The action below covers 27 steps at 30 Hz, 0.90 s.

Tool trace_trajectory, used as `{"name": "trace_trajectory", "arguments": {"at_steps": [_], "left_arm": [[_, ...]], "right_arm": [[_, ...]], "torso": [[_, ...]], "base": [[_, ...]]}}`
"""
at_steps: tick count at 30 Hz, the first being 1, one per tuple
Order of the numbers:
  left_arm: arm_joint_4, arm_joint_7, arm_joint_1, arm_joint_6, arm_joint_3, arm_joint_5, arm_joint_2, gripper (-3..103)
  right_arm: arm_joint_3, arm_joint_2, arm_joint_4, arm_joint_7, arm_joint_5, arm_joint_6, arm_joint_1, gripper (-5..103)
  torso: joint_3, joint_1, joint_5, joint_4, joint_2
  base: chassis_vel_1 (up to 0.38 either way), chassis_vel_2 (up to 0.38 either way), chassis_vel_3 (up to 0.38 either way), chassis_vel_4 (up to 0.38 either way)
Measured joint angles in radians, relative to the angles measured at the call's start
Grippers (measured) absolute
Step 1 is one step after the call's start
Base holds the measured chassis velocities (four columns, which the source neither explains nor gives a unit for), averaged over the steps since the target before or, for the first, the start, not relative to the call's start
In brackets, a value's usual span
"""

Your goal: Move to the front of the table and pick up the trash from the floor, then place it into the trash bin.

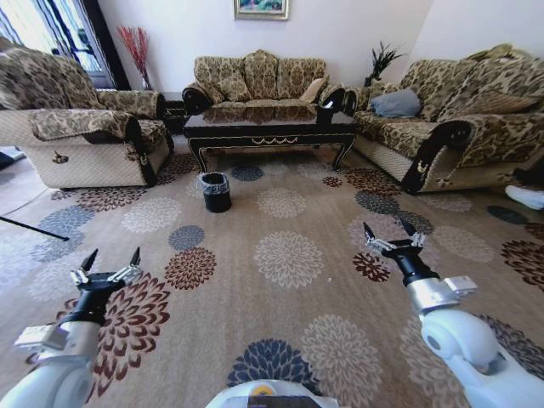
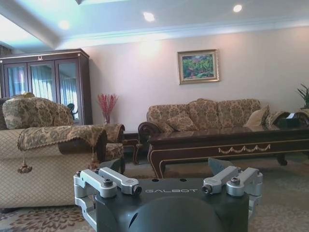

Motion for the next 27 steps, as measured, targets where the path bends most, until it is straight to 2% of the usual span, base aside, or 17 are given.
{"name": "trace_trajectory", "arguments": {"at_steps": [9, 10, 27], "left_arm": [[-0.013, 0.003, -0.012, 0.023, -0.004, -0.019, -0.002, 100], [-0.012, 0.007, -0.011, 0.023, 0.0, -0.013, -0.005, 100], [-0.018, 0.01, 0.011, 0.02, 0.013, -0.002, -0.006, 100]], "right_arm": [[0.063, -0.016, -0.001, -0.066, 0.005, -0.024, -0.017, 100], [0.065, -0.017, -0.001, -0.065, 0.003, -0.026, -0.025, 100], [0.053, -0.03, -0.002, -0.053, 0.002, -0.015, -0.044, 100]], "torso": [[0.027, 0.009, 0.0001, -0.0001, 0.036], [0.04, 0.012, 0.0, 0.0, 0.052], [0.085, 0.032, 0.0001, 0.0, 0.118]], "base": [[0.0, 0.0, 0.0, 0.0], [0.0, 0.0, 0.0, 0.0], [0.0, 0.0, 0.0, 0.0]]}}
